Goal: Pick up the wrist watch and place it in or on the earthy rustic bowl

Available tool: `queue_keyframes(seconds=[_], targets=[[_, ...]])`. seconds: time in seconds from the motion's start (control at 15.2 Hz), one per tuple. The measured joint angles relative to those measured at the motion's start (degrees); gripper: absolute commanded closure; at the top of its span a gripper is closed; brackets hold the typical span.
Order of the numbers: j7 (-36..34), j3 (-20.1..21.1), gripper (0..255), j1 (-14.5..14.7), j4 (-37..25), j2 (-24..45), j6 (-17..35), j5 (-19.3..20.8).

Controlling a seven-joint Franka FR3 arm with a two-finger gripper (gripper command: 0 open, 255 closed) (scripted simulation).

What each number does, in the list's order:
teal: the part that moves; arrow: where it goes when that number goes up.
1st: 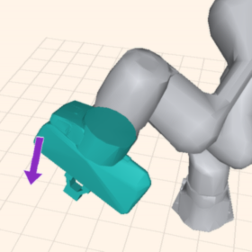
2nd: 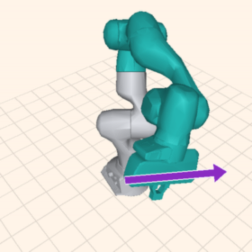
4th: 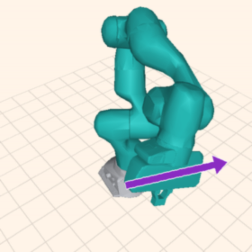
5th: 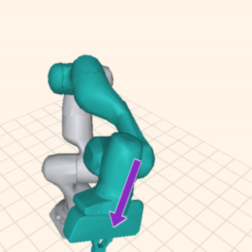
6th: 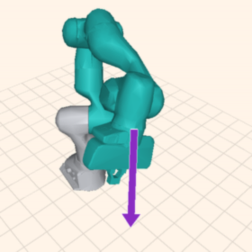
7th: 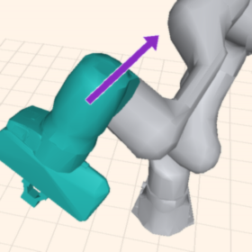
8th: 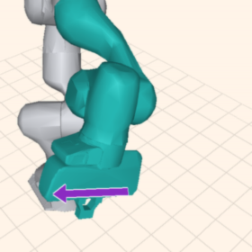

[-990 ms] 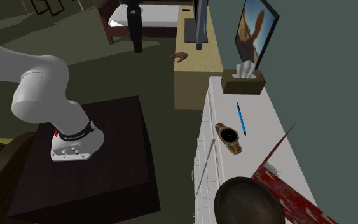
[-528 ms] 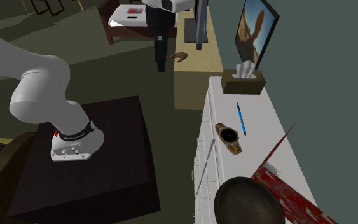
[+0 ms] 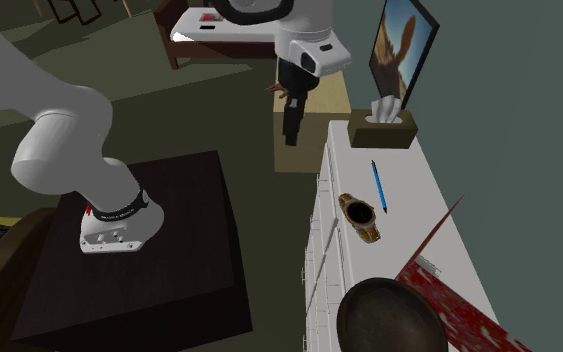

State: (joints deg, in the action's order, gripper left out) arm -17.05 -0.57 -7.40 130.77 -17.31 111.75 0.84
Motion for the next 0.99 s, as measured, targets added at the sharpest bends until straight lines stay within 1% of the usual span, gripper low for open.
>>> queue_keyframes(seconds=[0.53,0.99], targets=[[-6.5,-2.1,0,-2.9,-6.5,15.2,9.6,-0.5],[-10.9,-4.5,0,-5.3,-15.0,28.6,15.1,-2.2]])
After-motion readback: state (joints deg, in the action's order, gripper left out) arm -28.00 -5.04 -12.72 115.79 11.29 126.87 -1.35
